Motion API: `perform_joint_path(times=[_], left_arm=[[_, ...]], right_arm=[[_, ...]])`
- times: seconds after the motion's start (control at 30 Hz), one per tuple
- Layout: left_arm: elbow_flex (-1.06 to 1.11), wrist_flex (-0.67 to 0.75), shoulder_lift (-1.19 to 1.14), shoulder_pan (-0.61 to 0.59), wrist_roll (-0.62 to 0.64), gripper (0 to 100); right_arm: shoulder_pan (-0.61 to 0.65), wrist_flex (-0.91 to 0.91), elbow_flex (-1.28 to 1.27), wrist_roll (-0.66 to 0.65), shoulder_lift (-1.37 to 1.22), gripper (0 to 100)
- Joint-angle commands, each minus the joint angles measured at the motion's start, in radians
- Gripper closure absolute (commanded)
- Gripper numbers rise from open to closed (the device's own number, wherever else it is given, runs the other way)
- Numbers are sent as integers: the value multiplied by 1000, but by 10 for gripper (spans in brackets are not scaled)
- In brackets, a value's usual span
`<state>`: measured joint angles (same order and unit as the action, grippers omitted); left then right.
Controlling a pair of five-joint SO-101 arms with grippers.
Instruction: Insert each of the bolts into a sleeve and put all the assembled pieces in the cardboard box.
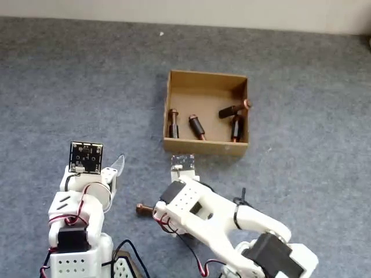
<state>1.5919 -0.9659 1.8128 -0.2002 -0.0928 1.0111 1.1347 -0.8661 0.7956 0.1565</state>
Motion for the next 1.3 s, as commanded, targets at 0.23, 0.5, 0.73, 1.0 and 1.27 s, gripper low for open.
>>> perform_joint_path(times=[0.23,0.5,0.73,1.0,1.27], left_arm=[[-5,25,8,-8,12,738],[-5,25,8,-8,11,738],[-4,25,8,-8,11,738],[-4,25,8,-8,11,738],[-4,21,8,-2,9,738]], right_arm=[[-122,-21,39,-157,-31,995],[-395,-19,41,-647,-31,994],[-472,-19,35,-838,93,994],[-469,116,30,-853,476,994],[-469,-33,-65,-853,518,994]])
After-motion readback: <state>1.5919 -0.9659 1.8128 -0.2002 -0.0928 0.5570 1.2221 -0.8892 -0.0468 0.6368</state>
